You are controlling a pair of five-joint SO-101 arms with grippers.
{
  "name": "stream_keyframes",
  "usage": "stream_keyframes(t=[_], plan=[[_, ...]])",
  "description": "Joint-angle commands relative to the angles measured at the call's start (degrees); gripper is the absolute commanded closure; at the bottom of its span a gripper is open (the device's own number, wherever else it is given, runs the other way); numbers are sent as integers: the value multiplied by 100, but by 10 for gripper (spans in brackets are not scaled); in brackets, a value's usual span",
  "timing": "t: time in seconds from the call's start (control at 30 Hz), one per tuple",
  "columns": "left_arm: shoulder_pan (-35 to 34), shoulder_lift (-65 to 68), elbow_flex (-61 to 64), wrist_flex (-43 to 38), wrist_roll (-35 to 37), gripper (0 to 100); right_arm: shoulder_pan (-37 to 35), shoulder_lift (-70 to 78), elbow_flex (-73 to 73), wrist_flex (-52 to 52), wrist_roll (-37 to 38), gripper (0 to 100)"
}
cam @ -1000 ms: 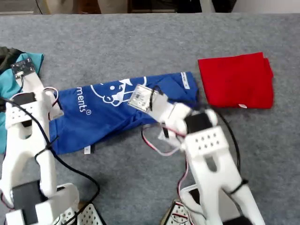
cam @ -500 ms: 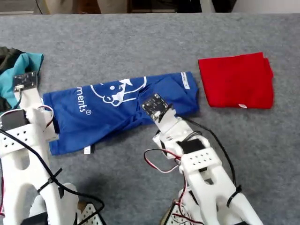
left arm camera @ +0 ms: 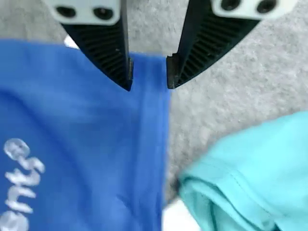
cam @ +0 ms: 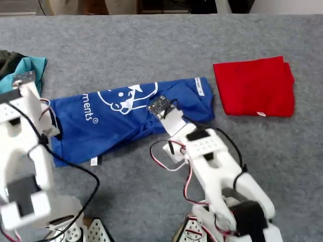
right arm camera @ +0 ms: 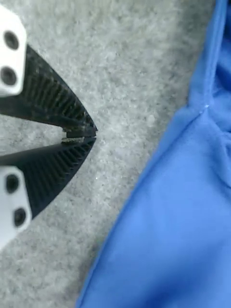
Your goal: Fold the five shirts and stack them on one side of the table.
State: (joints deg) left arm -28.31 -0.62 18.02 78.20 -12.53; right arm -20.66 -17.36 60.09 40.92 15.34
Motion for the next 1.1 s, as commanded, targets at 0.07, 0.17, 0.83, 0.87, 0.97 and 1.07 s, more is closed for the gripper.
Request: stream_keyframes(t=[0.07, 0.17, 0.83, 0.87, 0.97, 1.07], plan=[[-589, 1130, -1116, -141, -352, 826, -110, 259, -470, 229, -18, 996], [-598, 1473, -1292, -114, -580, 782, -110, 259, -470, 229, -18, 996], [-35, 2457, -1231, -826, -211, 784, -110, 259, -470, 229, -18, 996], [-18, 2571, -1433, -615, -114, 786, -110, 259, -470, 229, -18, 996], [35, 3037, -1881, -88, -18, 819, -110, 259, -470, 229, -18, 996], [149, 3512, -2312, 273, -9, 865, -110, 259, -462, 229, -18, 996]])
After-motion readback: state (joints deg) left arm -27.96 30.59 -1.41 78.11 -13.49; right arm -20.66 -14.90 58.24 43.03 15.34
